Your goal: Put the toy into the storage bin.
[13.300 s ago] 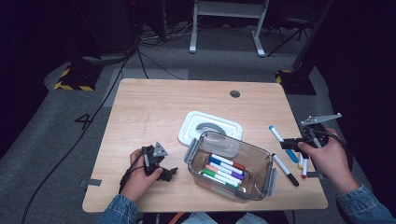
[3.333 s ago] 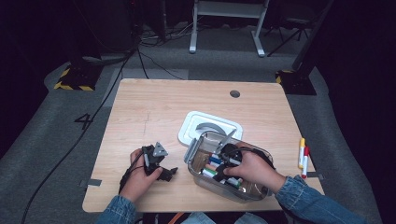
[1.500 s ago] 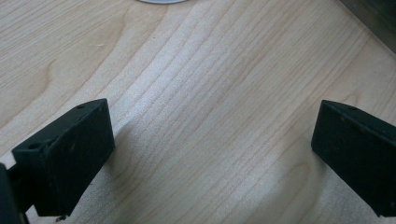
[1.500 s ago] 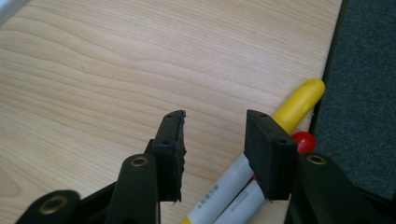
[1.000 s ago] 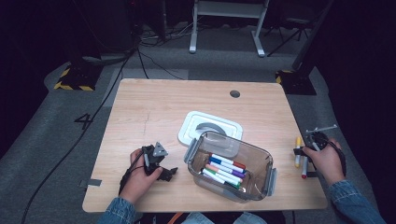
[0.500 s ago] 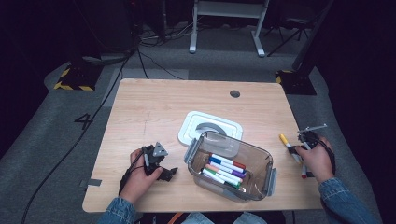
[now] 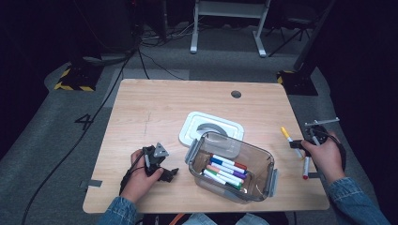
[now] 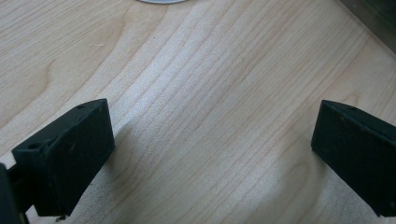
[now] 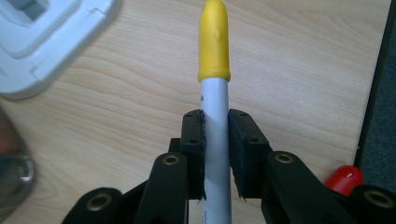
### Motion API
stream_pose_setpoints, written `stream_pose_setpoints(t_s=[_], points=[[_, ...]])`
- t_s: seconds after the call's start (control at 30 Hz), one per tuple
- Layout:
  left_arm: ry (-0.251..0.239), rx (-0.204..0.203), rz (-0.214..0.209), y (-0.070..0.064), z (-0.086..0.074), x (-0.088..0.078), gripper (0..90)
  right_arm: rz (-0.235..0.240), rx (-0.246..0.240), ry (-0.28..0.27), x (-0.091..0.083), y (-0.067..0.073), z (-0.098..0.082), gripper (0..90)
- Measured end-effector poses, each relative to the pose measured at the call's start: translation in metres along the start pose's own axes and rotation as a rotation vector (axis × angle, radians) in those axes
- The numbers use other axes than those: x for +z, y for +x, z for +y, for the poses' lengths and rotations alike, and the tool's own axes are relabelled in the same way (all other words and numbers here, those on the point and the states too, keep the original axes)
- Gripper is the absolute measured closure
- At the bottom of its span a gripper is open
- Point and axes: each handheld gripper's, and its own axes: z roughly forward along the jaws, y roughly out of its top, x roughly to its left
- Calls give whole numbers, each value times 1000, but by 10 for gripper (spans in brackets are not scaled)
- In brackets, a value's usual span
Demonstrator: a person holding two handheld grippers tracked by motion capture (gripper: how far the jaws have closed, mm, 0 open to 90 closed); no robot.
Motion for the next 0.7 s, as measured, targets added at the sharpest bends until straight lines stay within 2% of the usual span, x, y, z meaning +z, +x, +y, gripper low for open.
stream_pose_setpoints(t_s=[0.13,0.17,0.2,0.27,0.3,0.33,0.37,0.5,0.7], points=[[0,0,-1,0,0,0,0,27,-20,-22,-14,10,5,770],[0,0,-1,0,0,0,0,48,-36,-33,-22,17,8,770],[0,0,-1,0,0,0,0,48,-36,-33,-22,17,8,770],[0,1,-2,0,0,0,0,68,-68,-47,-34,28,12,770],[0,1,-2,0,0,0,0,68,-68,-47,-34,28,12,770],[1,2,-3,0,0,0,0,123,-70,-62,-39,35,15,771],[1,2,-3,0,0,0,0,140,-75,-68,-42,38,17,770],[1,2,-3,0,0,0,0,153,-106,-81,-50,48,22,770],[1,2,-2,0,0,0,0,226,-180,-99,-63,79,31,770]])
